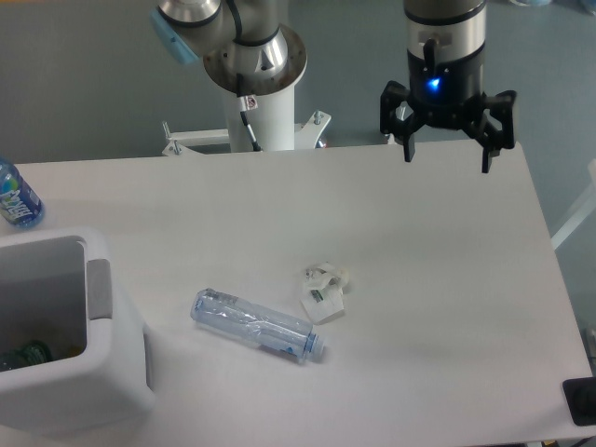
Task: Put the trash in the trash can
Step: 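Move the open gripper down toward the crumpled white paper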
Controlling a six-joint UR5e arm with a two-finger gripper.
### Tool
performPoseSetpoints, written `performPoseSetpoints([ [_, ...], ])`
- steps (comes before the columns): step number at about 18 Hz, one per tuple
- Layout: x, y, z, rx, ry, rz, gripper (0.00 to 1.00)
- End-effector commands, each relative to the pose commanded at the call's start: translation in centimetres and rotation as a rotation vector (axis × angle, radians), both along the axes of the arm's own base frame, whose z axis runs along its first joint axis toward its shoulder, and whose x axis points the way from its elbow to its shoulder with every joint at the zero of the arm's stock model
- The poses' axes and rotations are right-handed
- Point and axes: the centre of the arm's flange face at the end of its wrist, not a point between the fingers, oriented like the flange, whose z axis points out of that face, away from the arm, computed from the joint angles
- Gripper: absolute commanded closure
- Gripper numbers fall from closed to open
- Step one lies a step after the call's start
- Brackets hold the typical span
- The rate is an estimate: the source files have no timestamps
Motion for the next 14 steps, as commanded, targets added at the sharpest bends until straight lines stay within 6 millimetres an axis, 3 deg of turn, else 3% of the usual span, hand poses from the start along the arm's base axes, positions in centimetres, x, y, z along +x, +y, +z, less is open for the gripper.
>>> performPoseSetpoints([
  [6,-0.1,0.0,0.2,0.025,-0.007,0.011,0.0],
  [14,-0.5,0.6,-1.7,0.079,-0.073,0.071,0.0],
])
